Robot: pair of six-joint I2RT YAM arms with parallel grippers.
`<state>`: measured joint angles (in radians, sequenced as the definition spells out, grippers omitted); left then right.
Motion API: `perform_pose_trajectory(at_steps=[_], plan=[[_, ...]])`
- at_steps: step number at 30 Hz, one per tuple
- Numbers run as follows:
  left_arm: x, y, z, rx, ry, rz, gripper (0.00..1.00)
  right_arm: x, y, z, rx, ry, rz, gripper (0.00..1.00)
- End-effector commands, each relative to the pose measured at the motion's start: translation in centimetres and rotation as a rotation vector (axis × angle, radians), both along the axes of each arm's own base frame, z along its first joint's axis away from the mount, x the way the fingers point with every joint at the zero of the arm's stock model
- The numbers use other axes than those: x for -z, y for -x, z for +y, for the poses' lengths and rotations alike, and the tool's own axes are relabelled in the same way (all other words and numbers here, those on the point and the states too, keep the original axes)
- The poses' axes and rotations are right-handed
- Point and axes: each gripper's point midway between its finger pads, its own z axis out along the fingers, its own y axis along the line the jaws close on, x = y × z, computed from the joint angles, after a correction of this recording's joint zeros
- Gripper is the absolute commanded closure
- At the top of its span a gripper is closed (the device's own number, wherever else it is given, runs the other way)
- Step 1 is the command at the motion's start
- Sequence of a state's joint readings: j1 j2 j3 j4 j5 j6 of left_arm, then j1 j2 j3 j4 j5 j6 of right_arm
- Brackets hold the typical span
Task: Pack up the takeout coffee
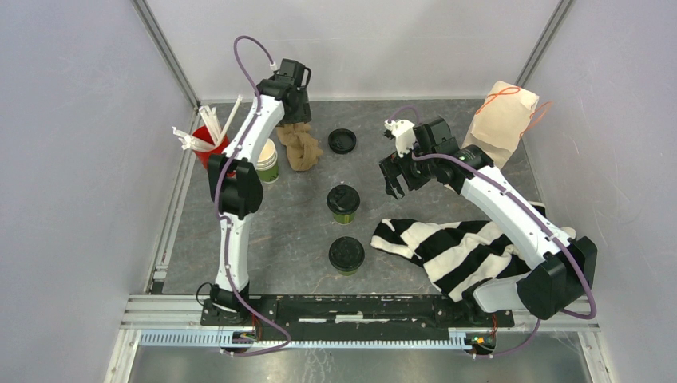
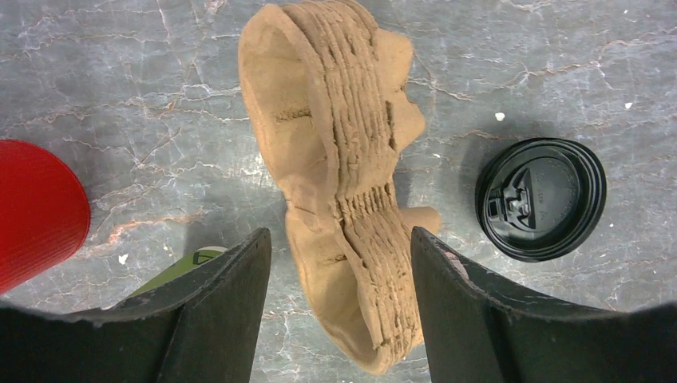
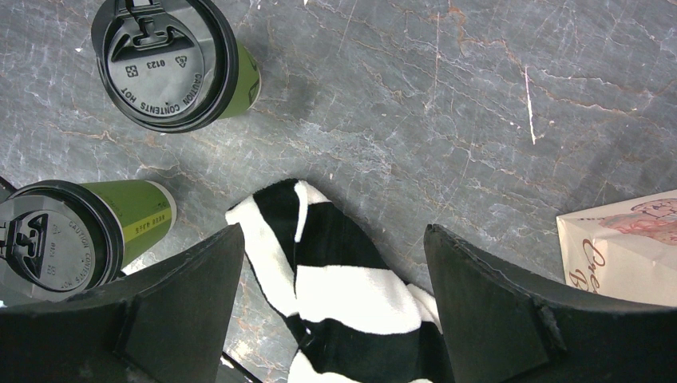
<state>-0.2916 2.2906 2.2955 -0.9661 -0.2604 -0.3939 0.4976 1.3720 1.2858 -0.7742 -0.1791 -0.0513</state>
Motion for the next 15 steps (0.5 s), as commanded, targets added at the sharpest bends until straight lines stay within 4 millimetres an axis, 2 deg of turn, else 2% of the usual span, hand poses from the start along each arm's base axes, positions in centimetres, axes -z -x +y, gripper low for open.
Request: perform_pose_trajectory(at_steps=[1,7,11,15], plan=[[3.0,0.8,-1.9,-0.045,0.059,0.080,0.29,-1.5,-0.4,0.2,-0.009,-0.007,-0.053,0.10],[4.4,1.7,-2.6,-0.066,0.055,0.124,0.31,-1.5,-0.5,0.2,-0.010,-0.005,-0.053,0.10],[4.5,2.1,-2.6,-0.060,-0.062,0.111,0.40,-1.5,-0.7,0.3,-0.011,-0.007,-0.052,0.10],[4.9,2.5,-1.5,-0.065,-0.235,0.121,0.53,-1.4,-0.6,0.3,-0.011,-0.007,-0.047,0.10]])
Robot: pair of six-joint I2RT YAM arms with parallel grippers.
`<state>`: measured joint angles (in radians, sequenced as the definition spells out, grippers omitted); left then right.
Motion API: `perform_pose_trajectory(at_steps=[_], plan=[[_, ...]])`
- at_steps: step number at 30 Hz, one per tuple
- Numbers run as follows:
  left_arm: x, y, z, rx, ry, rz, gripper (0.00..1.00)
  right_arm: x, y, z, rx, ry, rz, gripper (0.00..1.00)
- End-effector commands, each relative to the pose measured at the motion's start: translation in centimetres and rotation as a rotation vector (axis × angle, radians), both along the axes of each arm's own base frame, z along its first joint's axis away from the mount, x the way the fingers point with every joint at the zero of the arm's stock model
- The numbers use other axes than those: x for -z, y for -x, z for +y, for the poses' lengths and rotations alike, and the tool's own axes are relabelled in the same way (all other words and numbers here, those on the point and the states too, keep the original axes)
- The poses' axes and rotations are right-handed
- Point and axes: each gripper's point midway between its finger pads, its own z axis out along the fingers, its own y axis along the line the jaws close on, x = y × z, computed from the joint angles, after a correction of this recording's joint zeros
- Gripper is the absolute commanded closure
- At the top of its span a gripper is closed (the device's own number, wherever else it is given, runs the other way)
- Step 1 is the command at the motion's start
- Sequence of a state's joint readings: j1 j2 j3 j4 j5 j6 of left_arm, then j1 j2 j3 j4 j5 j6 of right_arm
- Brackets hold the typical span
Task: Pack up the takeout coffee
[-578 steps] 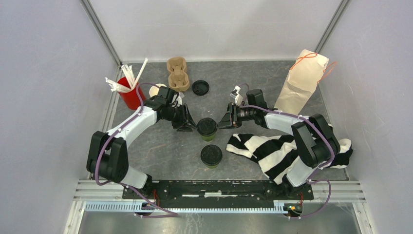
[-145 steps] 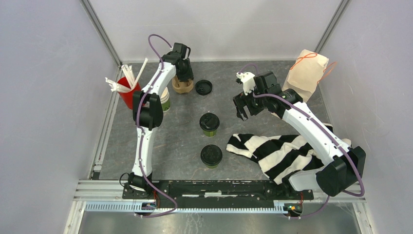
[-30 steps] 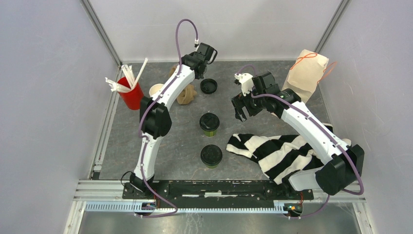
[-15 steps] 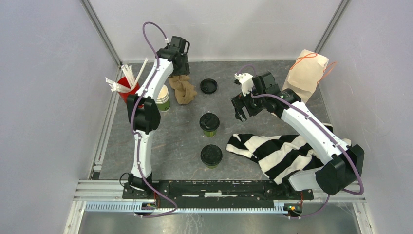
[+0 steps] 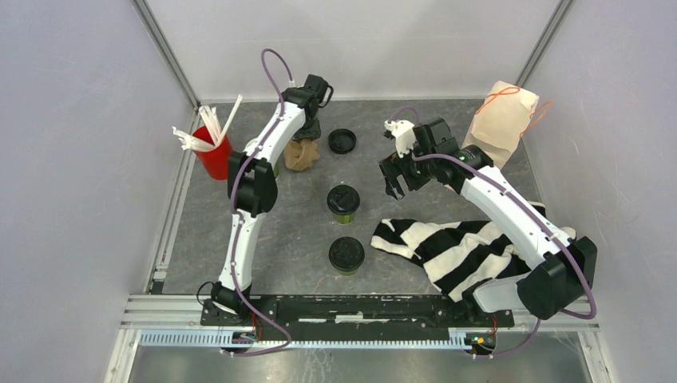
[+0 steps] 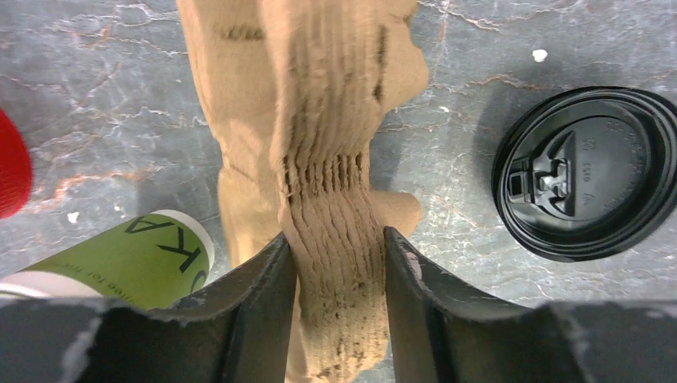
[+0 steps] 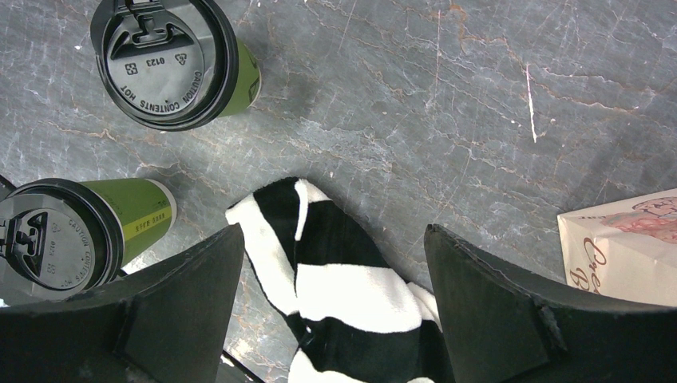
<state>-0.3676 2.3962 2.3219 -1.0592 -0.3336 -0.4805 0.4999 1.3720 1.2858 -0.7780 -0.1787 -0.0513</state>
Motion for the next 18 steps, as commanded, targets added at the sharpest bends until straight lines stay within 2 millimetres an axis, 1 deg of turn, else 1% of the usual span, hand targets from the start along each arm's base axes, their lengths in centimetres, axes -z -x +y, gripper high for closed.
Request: perform_pose_trajectory(at_steps=[1,4,6,7,9,11,14,15,18], plan=[[-0.3,0.3,1.4,-0.014,-0.212,-0.006,0.54,-1.4,-0.7,0.3,-0.008,-0.008,-0.051,0.10],[0.0,0.8,1.8,0.030,-0.337,0.008,0.55,-1.3,-0.6,0.2,-0.008,-0.004,-0.049,0.10],[-0.1,1.1,1.5,0.065,-0.410,0.009,0.55,-1.2,-0.6,0.3,-0.009,-0.007,-0.047,0.10],[-0.1,1.2,1.3,0.072,-0.416,0.011,0.55,-1.3,-0.7,0.3,-0.011,-0.009,-0.046,0.10],[0.1,1.5,0.4,0.091,-0.364,0.020,0.53,-1.3,-0.7,0.4,-0.012,-0.012,-0.043,0.10],[0.0,1.6,-0.9,0.124,-0.287,0.026,0.47,-1.3,-0.6,0.5,-0.014,-0.013,-0.043,0.10],[-1.6,1.5,-2.5,0.147,-0.187,-0.004,0.29,-1.3,-0.6,0.4,-0.013,-0.012,-0.043,0.10],[-2.4,1.4,-3.0,0.155,-0.153,-0.023,0.25,-1.2,-0.6,0.4,-0.012,-0.011,-0.042,0.10],[-4.6,1.0,-4.1,0.173,-0.076,-0.079,0.21,-1.3,-0.5,0.3,-0.011,-0.012,-0.043,0.10]])
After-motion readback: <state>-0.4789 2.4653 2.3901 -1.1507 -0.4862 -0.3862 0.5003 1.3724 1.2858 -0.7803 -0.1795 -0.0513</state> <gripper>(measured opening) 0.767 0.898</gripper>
